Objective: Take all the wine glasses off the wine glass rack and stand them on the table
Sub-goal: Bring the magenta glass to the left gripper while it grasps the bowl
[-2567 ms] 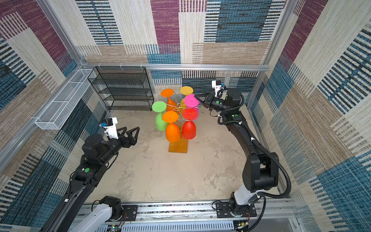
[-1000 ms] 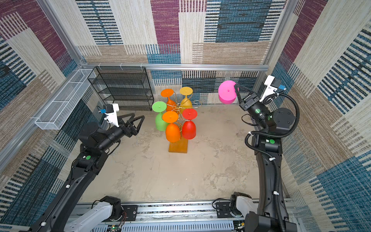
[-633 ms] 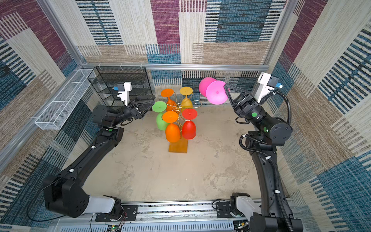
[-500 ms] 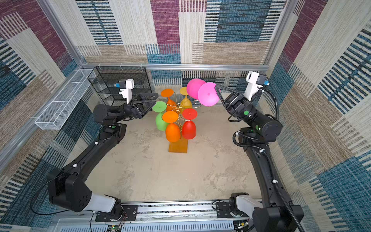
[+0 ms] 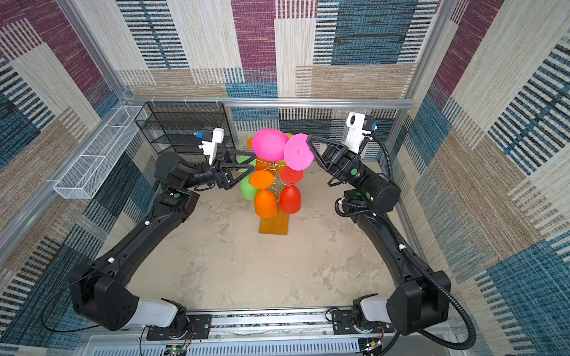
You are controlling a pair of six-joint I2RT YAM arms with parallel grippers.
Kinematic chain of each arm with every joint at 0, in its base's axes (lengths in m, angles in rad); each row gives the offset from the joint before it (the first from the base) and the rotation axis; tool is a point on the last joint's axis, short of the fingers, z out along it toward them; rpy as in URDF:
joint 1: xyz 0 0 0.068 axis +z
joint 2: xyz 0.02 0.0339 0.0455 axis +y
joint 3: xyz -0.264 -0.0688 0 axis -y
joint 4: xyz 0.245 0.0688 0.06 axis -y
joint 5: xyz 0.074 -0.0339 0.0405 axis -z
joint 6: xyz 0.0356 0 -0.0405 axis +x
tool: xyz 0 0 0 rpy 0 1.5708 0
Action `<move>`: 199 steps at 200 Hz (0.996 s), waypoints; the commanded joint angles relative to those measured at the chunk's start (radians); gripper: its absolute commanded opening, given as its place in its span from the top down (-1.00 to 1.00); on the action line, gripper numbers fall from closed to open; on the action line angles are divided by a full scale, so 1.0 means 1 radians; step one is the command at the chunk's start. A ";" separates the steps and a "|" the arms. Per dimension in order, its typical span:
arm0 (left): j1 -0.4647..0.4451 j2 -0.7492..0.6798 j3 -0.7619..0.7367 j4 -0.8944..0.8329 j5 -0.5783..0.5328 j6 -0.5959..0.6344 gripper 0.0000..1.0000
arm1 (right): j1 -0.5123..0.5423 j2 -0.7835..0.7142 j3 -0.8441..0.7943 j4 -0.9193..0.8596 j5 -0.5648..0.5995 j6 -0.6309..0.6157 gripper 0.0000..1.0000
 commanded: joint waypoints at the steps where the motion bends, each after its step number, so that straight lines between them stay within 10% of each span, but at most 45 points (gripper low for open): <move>1: -0.014 0.010 0.015 -0.031 -0.004 0.058 -0.74 | 0.014 0.020 -0.013 0.105 0.028 0.062 1.00; 102: -0.058 0.002 -0.017 -0.027 -0.029 0.106 -0.61 | 0.017 0.112 -0.135 0.372 0.168 0.264 1.00; 199: -0.062 -0.030 -0.054 0.034 -0.047 0.092 0.39 | 0.008 0.171 -0.207 0.507 0.294 0.381 1.00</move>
